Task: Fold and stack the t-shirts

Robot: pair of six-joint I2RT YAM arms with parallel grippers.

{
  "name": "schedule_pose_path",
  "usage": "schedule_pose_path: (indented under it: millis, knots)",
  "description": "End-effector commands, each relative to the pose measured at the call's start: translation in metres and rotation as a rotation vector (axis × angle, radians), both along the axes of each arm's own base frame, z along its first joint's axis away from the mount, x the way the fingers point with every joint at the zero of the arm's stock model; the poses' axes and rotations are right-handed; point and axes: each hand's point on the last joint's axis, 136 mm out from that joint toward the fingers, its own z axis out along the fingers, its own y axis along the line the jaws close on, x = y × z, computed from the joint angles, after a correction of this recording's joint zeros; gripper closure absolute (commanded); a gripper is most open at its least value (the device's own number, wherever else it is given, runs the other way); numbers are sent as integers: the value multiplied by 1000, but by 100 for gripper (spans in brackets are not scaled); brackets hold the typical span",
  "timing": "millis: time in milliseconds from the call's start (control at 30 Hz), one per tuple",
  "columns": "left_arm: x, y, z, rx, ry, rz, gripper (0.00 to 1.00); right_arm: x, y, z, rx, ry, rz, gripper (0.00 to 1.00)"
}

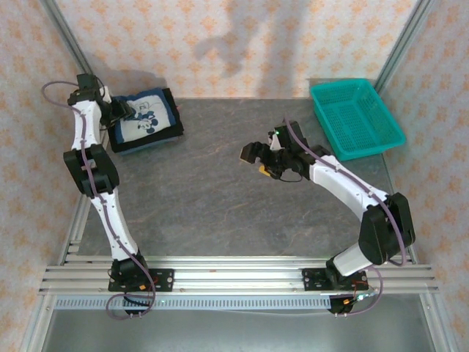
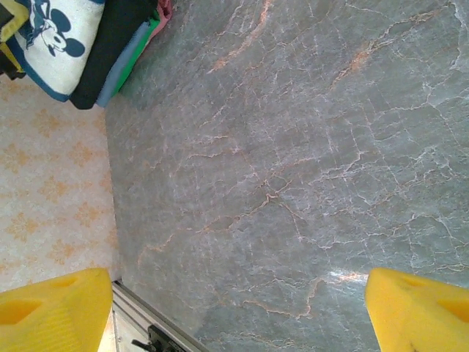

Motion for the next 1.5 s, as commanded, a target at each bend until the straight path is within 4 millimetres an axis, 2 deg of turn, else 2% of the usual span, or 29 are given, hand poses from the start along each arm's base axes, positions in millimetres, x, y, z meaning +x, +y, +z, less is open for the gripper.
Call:
schedule_pose_path:
  millis: [0,100,267,300,367,467,567,633,667,733,800,1100,1267,1333,1367,1400,1467]
  knots:
    - [-16,26,72,131,-72,122,37,1,-1,20,13,-40,14,11]
    - [-33,41,107,205,-95,229,34,-3,-1,28,22,-51,19,10]
    - [-45,40,158,188,-216,333,25,-10,-6,36,22,-72,18,10]
    - [-44,34,164,168,-239,320,21,-11,-7,38,23,-79,16,10]
    - [-42,16,173,155,-259,280,20,-14,-9,41,26,-92,12,10]
    - [-28,-27,174,116,-291,140,22,-17,-11,44,30,-106,9,9]
    - [-17,-63,168,80,-304,33,34,-20,-13,47,36,-111,10,10]
    - [-11,-78,158,36,-307,-11,45,-25,-14,47,39,-112,12,9]
    - [-5,-85,152,1,-315,-31,54,-27,-16,46,39,-110,8,10]
    - [3,-87,133,-19,-289,-31,70,-32,-19,43,36,-112,3,9]
    - [12,-83,107,-31,-239,-20,77,-37,-25,39,25,-113,-10,9]
    - [50,-56,13,16,-108,18,78,-47,-32,22,-5,-73,-16,9]
    - [63,-40,-23,4,-90,60,73,-48,-32,21,-16,-56,-11,9]
    - [69,-42,-22,-24,-113,56,67,-48,-33,23,-14,-54,-15,9]
    - [71,-44,-14,-40,-134,52,63,-49,-33,24,-10,-56,-15,9]
    - [73,-48,-4,-62,-158,45,59,-49,-33,25,-9,-57,-16,9]
    - [76,-57,32,-97,-237,26,50,-50,-35,30,-18,-70,-15,9]
